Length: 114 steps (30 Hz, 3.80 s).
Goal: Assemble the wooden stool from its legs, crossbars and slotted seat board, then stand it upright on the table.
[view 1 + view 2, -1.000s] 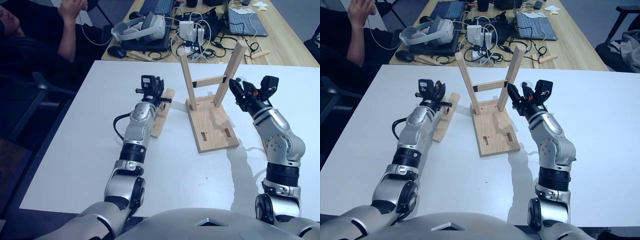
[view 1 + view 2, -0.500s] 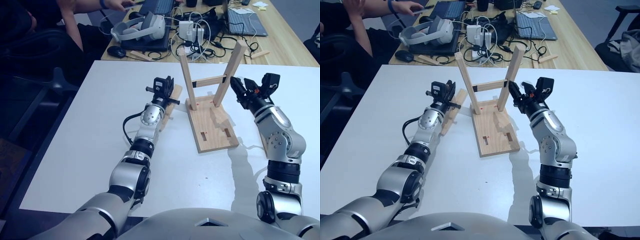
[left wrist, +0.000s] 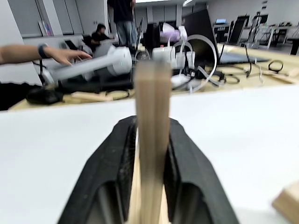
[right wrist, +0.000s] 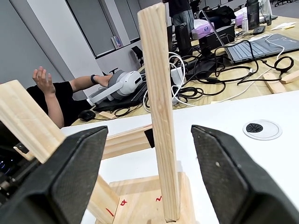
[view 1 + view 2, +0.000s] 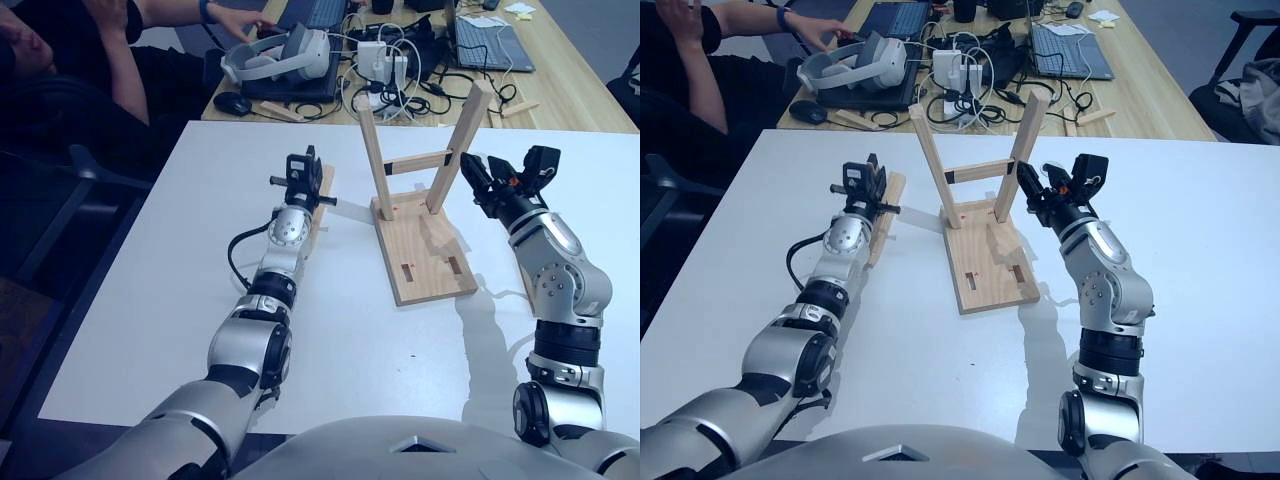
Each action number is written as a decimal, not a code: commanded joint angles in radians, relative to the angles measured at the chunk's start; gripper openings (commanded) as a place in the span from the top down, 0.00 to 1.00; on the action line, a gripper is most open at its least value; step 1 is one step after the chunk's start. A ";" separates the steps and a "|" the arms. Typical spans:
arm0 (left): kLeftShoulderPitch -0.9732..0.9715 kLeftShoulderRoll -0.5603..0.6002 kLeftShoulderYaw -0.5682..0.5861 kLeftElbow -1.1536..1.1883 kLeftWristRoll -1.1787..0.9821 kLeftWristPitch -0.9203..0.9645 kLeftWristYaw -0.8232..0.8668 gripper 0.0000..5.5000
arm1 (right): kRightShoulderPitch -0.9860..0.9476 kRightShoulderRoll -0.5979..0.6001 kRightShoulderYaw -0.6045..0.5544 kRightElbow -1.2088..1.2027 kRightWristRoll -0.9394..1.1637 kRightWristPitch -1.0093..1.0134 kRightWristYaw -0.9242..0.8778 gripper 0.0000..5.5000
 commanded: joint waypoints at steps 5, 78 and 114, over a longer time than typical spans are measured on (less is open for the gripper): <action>0.020 -0.004 0.009 -0.149 -0.006 -0.072 0.008 0.63 | -0.013 0.006 -0.007 0.017 0.014 0.017 -0.001 0.40; -0.010 0.090 -0.158 -0.504 0.029 0.785 -0.190 0.62 | -0.030 0.073 -0.038 0.019 0.050 0.007 -0.051 0.40; -0.485 0.259 -0.057 0.296 -0.028 0.724 -0.631 0.02 | -0.044 0.092 -0.017 0.028 0.046 -0.036 -0.083 0.40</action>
